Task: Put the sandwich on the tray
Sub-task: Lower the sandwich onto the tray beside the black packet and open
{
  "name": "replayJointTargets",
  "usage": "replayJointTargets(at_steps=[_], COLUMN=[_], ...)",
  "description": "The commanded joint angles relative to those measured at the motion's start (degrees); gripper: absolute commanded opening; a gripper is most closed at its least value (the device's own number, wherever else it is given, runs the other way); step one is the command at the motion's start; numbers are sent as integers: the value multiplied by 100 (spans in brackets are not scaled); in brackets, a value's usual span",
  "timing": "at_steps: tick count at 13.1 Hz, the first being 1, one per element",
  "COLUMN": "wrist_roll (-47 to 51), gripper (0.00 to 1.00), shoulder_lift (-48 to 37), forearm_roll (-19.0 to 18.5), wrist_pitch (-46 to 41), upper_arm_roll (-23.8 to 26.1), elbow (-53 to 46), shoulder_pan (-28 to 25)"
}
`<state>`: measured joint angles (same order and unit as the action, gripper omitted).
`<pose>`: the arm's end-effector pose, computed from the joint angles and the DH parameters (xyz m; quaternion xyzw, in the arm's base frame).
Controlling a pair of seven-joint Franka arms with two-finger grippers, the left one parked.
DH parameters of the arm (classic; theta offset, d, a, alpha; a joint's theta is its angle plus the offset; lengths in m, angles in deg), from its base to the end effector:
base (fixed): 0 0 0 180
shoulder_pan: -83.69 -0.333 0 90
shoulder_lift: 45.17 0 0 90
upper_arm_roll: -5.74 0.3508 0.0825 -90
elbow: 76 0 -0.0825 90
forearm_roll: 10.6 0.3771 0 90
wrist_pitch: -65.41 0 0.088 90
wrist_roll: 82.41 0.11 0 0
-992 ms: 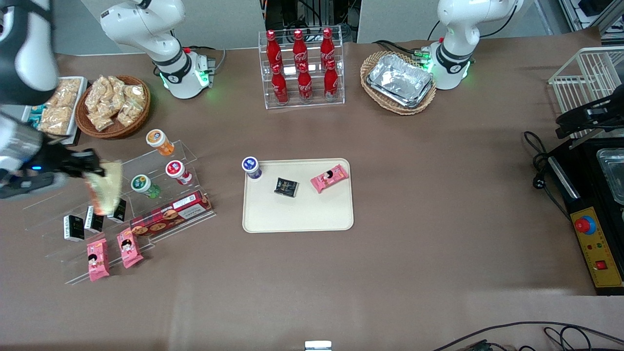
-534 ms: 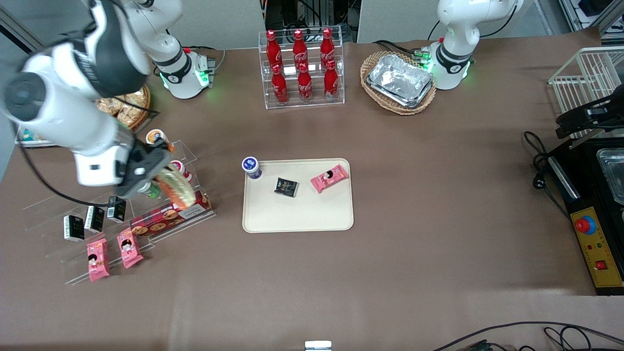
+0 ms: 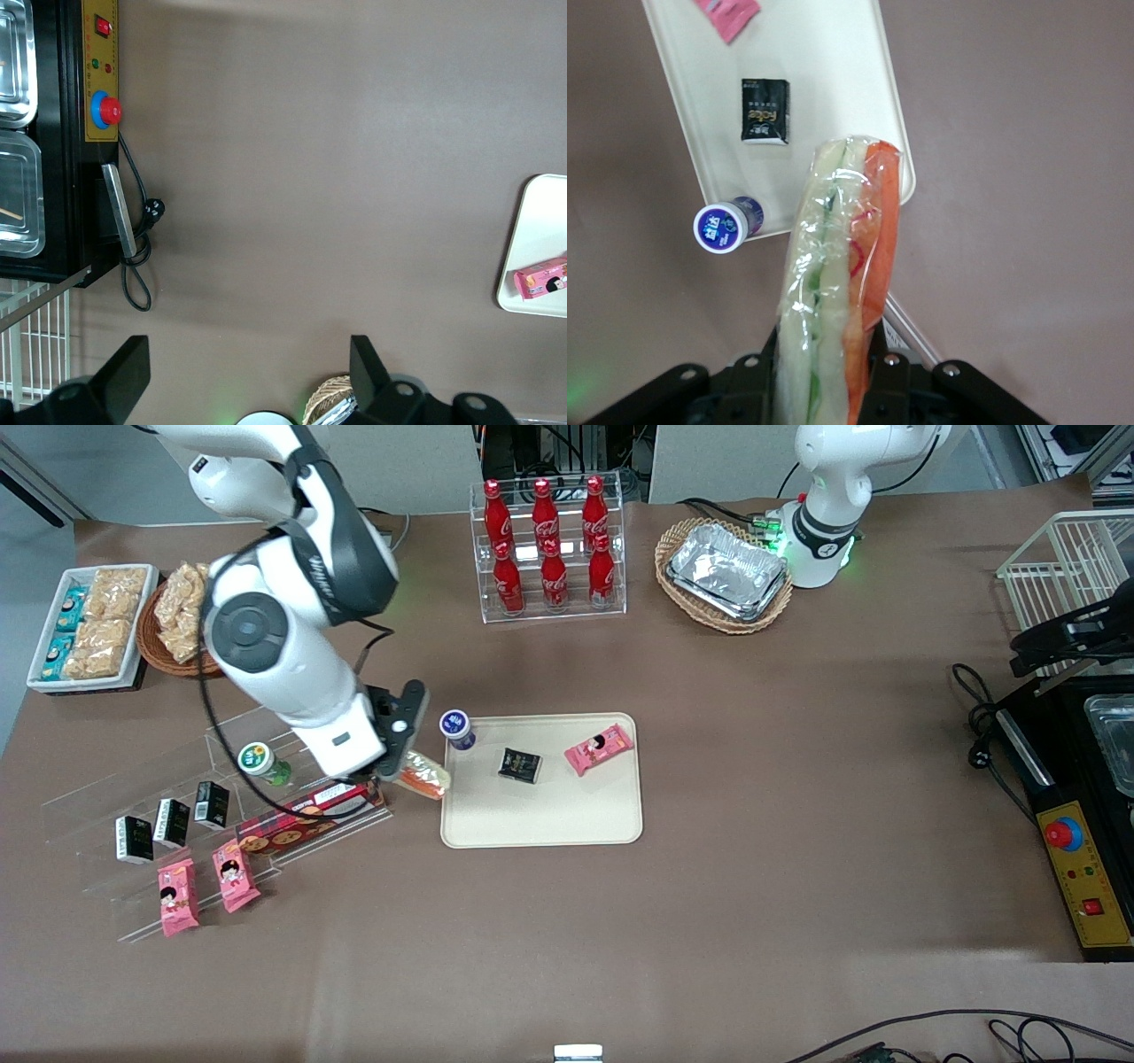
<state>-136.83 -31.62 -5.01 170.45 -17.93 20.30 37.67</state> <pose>0.5623 0.2638 0.4981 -0.7900 -0.6123 0.0305 0.0082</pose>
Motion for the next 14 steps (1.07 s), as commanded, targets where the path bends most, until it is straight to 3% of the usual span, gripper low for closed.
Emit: replayJointTargets(at_steps=[1,3,9,14], wrist_roll=[-692,-710,-622,-640], gripper=[37,37,37,38], shoulder_lift=[428,691,1622,2247], forearm_roll=[265,425,408,434], wrist_pitch=[129,385,1395,2194], upper_arm_roll=[37,37,20,20], elbow=[-217,-217,-252,-305], shoulder_pan=[-143,-336,-934,-944])
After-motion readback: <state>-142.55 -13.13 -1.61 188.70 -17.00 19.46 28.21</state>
